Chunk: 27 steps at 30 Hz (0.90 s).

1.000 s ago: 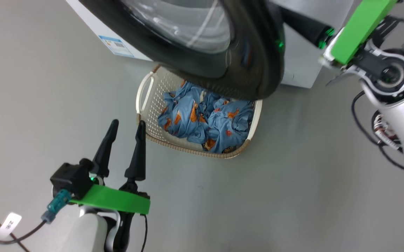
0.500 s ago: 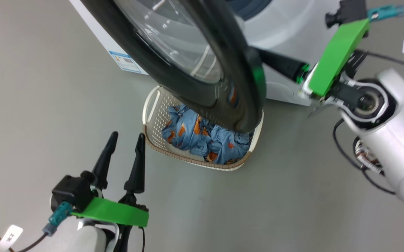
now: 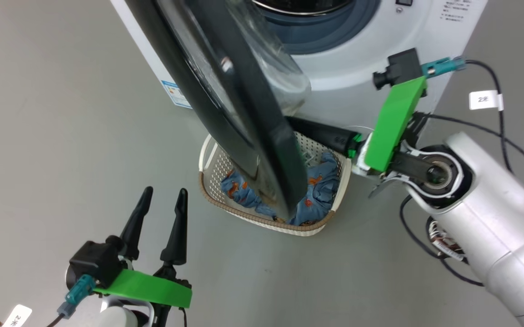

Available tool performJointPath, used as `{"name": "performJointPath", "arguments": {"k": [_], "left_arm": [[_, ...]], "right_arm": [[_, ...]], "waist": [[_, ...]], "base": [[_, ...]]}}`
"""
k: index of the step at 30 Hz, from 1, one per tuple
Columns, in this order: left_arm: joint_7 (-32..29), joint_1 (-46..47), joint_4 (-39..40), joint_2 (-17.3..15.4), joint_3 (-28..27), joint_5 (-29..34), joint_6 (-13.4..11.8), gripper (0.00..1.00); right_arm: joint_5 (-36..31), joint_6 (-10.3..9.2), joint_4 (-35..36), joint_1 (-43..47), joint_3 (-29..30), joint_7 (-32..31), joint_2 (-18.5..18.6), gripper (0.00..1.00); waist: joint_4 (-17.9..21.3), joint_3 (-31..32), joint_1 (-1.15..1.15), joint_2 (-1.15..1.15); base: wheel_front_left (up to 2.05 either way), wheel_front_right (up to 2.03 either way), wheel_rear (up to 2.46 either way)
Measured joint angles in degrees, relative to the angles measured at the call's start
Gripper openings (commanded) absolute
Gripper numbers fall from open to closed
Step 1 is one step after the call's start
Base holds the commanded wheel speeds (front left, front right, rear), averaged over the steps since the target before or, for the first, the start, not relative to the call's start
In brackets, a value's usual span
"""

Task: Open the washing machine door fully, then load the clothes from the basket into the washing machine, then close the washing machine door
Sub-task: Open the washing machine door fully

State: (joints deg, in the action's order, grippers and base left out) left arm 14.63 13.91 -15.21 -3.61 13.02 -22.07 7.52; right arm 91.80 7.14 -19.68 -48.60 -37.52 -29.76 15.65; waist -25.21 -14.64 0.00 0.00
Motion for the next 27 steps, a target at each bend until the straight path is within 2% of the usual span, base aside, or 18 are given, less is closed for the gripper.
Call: {"name": "performJointPath", "arguments": {"k": [14,23,24,25,27], "left_arm": [[0.0,-0.1,-0.05,0.07,0.07,0.0,0.0,1.0],[0.0,-0.44,-0.14,-0.14,0.01,-0.55,0.0,1.0],[0.0,-0.44,-0.15,-0.33,0.03,-0.63,0.0,1.0],[0.0,-0.44,-0.23,-0.67,0.04,-0.65,0.0,1.0],[0.0,-0.44,-0.42,-1.31,0.07,-0.65,0.0,1.0]], "right_arm": [[0.0,0.0,0.94,1.53,-0.96,-2.04,-4.27,0.0],[-0.2,0.01,1.14,2.74,-0.26,-2.16,-5.09,0.0],[-0.21,0.01,1.21,3.11,0.08,-1.8,-5.08,0.02],[-0.31,0.01,1.22,3.56,0.37,-1.55,-5.03,0.08],[-0.59,0.01,1.27,4.43,0.94,-0.77,-4.63,0.27]], "waist": [[-2.12,1.31,0.0,0.0],[-0.29,1.81,0.0,0.0],[0.13,1.91,0.0,0.0],[0.62,2.02,0.0,0.0],[1.62,2.26,0.0,0.0]], "base": [[0.0,0.0,0.0],[0.0,0.0,0.0],[0.0,0.0,0.0],[0.0,0.0,0.0],[0.0,0.0,0.0]]}}
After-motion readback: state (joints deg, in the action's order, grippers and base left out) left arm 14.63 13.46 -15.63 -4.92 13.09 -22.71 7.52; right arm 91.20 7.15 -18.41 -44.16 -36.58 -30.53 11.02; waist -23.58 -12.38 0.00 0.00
